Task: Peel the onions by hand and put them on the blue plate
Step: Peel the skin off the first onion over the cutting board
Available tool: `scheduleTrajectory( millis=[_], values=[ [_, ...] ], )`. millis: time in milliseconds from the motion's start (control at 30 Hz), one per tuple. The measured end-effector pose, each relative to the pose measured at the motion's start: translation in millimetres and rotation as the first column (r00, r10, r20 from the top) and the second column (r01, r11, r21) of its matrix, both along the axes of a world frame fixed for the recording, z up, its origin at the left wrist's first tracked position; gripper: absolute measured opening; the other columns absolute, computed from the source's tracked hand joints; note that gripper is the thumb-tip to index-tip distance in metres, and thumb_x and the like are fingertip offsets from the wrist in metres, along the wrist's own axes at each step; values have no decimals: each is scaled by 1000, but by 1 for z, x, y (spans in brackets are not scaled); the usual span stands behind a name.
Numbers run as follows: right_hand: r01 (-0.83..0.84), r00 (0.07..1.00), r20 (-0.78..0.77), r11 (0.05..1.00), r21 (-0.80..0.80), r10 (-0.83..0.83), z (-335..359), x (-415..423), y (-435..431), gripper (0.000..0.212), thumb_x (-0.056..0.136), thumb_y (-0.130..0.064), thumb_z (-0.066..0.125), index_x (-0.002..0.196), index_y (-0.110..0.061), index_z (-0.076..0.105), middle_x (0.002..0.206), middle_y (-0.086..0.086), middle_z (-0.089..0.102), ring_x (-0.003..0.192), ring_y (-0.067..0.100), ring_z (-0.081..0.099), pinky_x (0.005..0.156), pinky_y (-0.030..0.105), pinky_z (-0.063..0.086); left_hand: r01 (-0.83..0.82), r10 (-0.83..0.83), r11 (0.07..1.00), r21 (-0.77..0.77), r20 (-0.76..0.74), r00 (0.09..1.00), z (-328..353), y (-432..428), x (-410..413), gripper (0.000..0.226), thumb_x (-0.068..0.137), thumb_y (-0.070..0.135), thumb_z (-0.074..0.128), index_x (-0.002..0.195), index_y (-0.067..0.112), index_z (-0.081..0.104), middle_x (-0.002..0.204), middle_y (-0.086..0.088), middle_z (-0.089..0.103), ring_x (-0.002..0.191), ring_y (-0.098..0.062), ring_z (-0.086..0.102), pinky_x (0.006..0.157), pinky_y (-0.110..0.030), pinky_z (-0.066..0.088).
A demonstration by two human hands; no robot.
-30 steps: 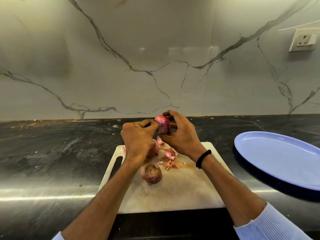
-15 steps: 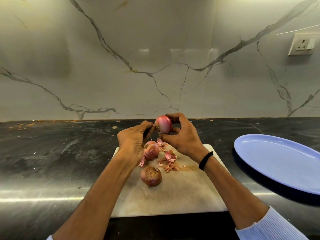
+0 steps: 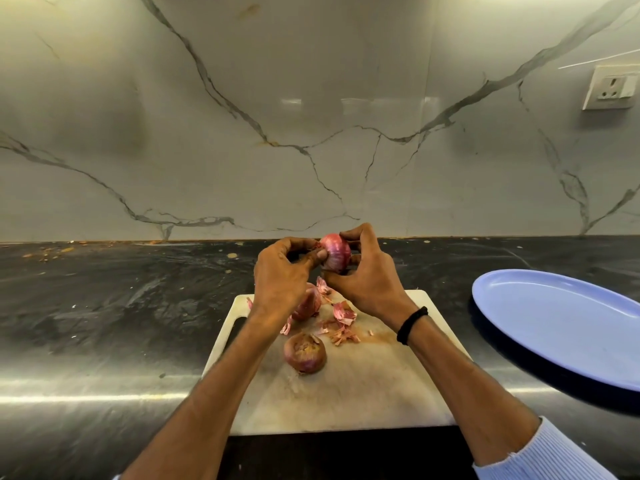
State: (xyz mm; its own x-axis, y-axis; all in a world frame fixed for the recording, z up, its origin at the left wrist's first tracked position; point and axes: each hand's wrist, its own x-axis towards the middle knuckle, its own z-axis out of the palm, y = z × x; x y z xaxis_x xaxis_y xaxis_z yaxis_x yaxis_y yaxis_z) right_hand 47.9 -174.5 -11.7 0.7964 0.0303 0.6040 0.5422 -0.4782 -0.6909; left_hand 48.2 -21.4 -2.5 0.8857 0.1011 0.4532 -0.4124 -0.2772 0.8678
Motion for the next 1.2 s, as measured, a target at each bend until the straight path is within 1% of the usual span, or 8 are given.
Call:
scheduleTrajectory(
  millis=[133,367,633,833,967,1100,1133,1200],
  values=[
    [-9,1000,4,1000,-13,9,0,-1,-1,59,77,-21,85,116,-20,41,106,-10,56,90,5,63,72,9,52,86,-86,996,-37,-16,996,0,0,-1,24,86,17,74,110,17,69,103,6,71,99,-4,66,86,-24,57],
    [-13,1000,23,1000,-21,14,1,-1,1,58,76,-20,86,113,-21,40,106,-11,55,90,5,63,75,13,55,180,-193,963,-202,-45,980,4,3,-4,12,91,10,69,102,11,71,90,1,74,83,-3,70,72,-17,55],
    [5,999,36,999,-32,-3,2,-3,3,56,75,-23,86,108,-20,41,103,-6,60,85,6,65,69,12,54,24,-27,998,53,53,998,0,-2,-2,6,95,12,65,98,15,70,89,5,69,84,-6,66,70,-12,53],
    [19,999,37,1000,-23,-18,7,-8,4,59,73,-32,89,105,-20,40,100,-8,58,82,4,63,66,9,52,-148,65,953,266,297,953,-6,-13,-4,20,93,-5,57,106,7,66,92,5,65,81,-6,63,72,-10,51],
    [20,1000,6,999,26,-21,9,-8,1,61,71,-32,89,107,-23,41,102,-12,58,84,4,65,68,14,56,-37,28,997,67,133,991,0,-11,-5,15,99,5,55,95,13,66,85,5,65,75,1,62,65,-12,52],
    [21,999,-46,985,174,-13,12,-1,-10,58,71,-20,89,105,-27,42,104,-8,60,92,10,66,78,25,60,55,-116,903,-427,-118,986,9,1,-3,20,102,12,52,89,12,67,82,-4,63,75,-16,56,67,-28,51],
    [14,999,-48,978,209,-4,12,1,-13,58,71,-19,88,105,-27,42,106,-7,60,95,12,66,81,26,60,30,-108,883,-468,-140,984,10,6,0,18,101,12,54,90,12,68,82,-4,63,77,-15,56,68,-28,51],
    [-3,998,-53,966,259,17,11,4,-15,59,71,-17,88,107,-27,43,111,-5,60,100,14,67,84,29,60,-9,-46,931,-364,-141,989,10,14,6,12,98,13,60,91,14,70,83,-1,67,79,-12,60,72,-27,51]
  ],
)
